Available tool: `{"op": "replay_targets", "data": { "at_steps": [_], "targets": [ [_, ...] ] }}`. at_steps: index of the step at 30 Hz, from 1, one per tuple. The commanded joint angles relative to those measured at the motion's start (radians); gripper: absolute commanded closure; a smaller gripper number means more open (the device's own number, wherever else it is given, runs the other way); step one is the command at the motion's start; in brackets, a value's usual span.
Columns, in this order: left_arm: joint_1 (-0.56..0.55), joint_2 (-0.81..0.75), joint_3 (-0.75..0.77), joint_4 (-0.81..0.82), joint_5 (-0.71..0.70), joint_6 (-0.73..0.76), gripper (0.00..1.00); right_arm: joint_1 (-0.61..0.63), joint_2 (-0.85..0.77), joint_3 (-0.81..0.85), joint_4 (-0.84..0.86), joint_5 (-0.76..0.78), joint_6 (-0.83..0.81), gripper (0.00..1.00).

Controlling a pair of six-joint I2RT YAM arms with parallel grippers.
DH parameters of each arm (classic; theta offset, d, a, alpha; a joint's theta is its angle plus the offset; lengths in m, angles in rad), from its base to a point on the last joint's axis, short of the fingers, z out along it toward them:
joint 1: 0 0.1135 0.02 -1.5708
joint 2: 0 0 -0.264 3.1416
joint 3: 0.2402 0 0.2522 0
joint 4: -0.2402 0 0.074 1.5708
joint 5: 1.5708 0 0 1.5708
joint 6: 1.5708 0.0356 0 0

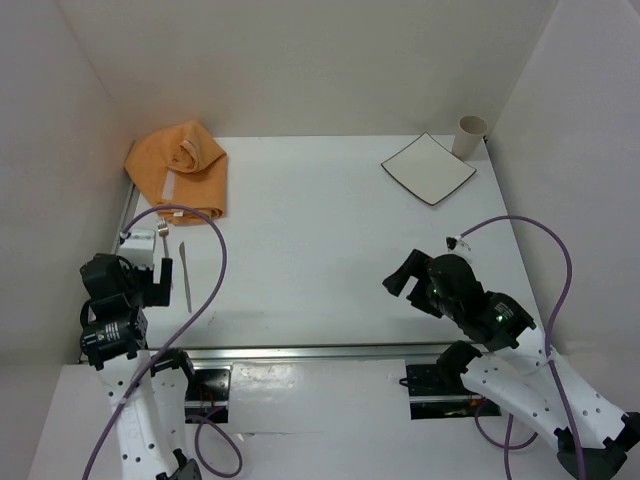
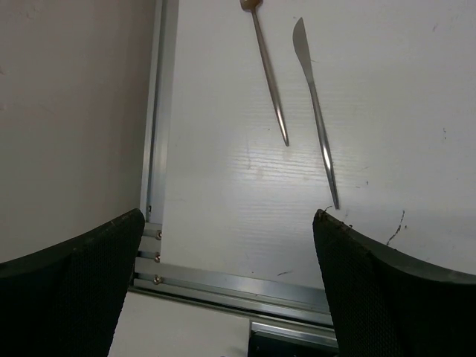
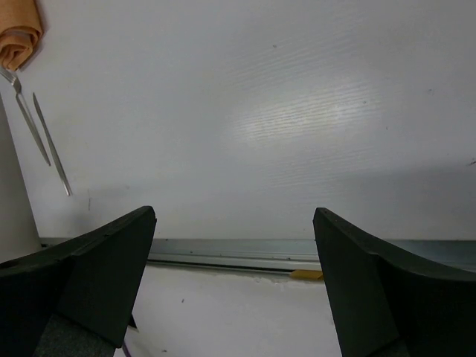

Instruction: Set the dinner table for one person

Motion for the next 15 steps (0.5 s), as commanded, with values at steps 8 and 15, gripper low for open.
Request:
{"op": "replay_targets", "data": {
  "at_steps": [8, 15],
  "targets": [
    [-0.002, 0.036, 0.088, 0.128, 0.025, -0.018, 0.0, 0.003, 0.068, 0.029, 0.106, 0.082, -0.041, 0.05],
    [-0.011, 0.589, 0.462, 0.096, 0.155, -0.004, 0.0, 0.003, 0.232, 0.048, 0.28, 0.104, -0.064, 0.05]
  ]
}}
